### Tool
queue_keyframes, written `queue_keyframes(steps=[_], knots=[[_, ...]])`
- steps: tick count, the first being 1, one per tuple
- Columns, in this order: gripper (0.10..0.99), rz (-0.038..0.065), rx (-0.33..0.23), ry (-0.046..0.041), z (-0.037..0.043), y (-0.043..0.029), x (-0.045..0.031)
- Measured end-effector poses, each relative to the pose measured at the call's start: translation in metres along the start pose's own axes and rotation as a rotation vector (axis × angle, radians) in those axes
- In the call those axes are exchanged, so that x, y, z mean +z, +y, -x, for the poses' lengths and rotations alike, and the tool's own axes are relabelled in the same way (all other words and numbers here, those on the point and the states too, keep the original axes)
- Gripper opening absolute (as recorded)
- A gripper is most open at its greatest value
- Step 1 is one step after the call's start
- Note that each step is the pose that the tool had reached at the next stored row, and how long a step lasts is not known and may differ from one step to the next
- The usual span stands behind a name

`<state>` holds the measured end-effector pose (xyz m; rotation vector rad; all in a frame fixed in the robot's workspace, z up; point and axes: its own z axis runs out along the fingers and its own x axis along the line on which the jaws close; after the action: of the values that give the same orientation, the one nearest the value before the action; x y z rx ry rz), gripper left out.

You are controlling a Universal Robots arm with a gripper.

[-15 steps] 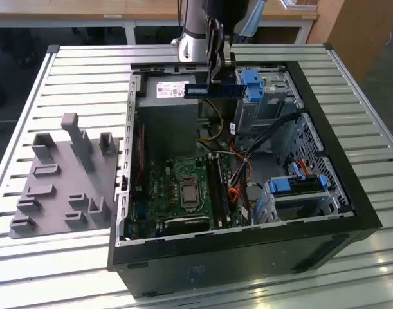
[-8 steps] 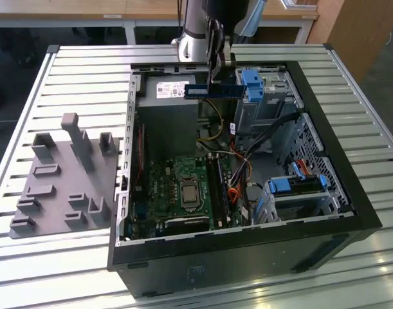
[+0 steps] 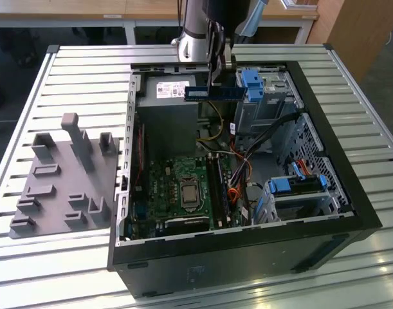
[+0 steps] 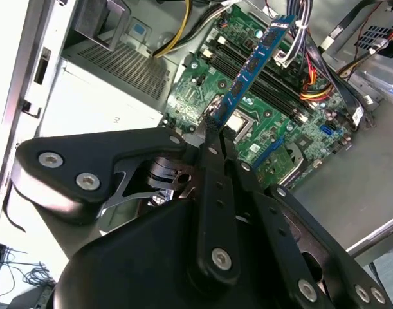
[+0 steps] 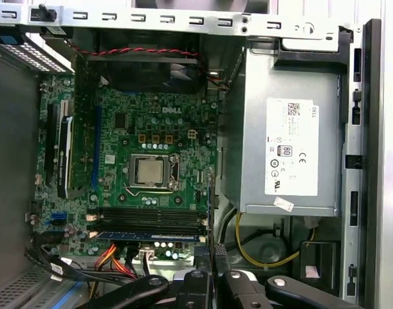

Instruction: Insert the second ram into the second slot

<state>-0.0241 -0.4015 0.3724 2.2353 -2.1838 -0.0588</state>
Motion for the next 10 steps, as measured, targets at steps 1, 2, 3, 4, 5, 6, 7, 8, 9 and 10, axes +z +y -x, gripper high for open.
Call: queue_keyframes(steps=[1,2,3,4,5,6,7,8,9,10], knots=[[0.137,0.0,0.0,0.0,-0.0013,0.0001,0.0],[0.137,0.0,0.0,0.0,-0.0028,0.0002,0.0],[0.137,0.0,0.0,0.0,-0.0043,0.0004,0.0],[0.137,0.0,0.0,0.0,-0.0056,0.0006,0.0],[0.137,0.0,0.0,0.0001,-0.0069,0.0008,-0.0001],[0.137,0.0,0.0,0.0001,-0.008,0.001,-0.0001],[0.137,0.0,0.0,0.0001,-0.0093,0.0011,-0.0001],[0.137,0.0,0.0,0.0,-0.0105,0.0012,-0.0001],[0.137,0.0,0.0,0.0,-0.0119,0.0013,-0.0001],[0.137,0.0,0.0,0.0,-0.0131,0.0014,-0.0001]])
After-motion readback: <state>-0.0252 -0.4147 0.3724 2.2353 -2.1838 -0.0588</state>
